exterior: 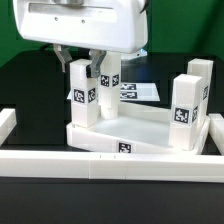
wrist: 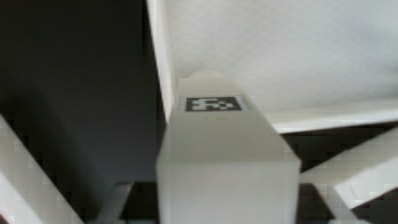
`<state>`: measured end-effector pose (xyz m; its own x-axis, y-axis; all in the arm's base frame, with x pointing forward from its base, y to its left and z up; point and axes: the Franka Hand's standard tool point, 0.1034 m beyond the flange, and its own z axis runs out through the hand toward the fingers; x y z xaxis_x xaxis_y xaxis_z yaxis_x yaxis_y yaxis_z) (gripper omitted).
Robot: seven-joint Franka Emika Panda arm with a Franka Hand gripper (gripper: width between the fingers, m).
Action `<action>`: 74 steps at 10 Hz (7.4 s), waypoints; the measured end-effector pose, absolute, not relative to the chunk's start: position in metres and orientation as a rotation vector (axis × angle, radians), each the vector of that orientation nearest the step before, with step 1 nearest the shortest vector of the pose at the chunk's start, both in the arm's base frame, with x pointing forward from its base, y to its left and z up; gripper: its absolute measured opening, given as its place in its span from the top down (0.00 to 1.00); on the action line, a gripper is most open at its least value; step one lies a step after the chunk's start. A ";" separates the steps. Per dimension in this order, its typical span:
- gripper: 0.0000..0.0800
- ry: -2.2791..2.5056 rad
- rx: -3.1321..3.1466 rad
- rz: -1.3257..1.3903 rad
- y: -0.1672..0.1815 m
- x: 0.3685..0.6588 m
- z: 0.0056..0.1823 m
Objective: Assemble desk
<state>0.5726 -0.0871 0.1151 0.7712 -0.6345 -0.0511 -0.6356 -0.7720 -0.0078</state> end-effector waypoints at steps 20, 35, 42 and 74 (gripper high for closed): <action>0.19 0.652 -3.066 0.028 -0.085 0.577 0.115; 0.64 -0.349 -3.146 0.027 -0.083 0.572 0.107; 0.64 0.322 -3.149 0.017 -0.082 0.572 0.107; 0.19 0.164 -3.171 -0.003 -0.074 0.575 0.101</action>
Offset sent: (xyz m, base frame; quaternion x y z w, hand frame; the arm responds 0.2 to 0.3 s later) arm -0.0056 0.0056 -0.0033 0.0203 -0.0366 0.1972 0.9795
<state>0.5750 -0.0744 0.1006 0.9947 -0.1032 0.0039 -0.1033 -0.9941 0.0335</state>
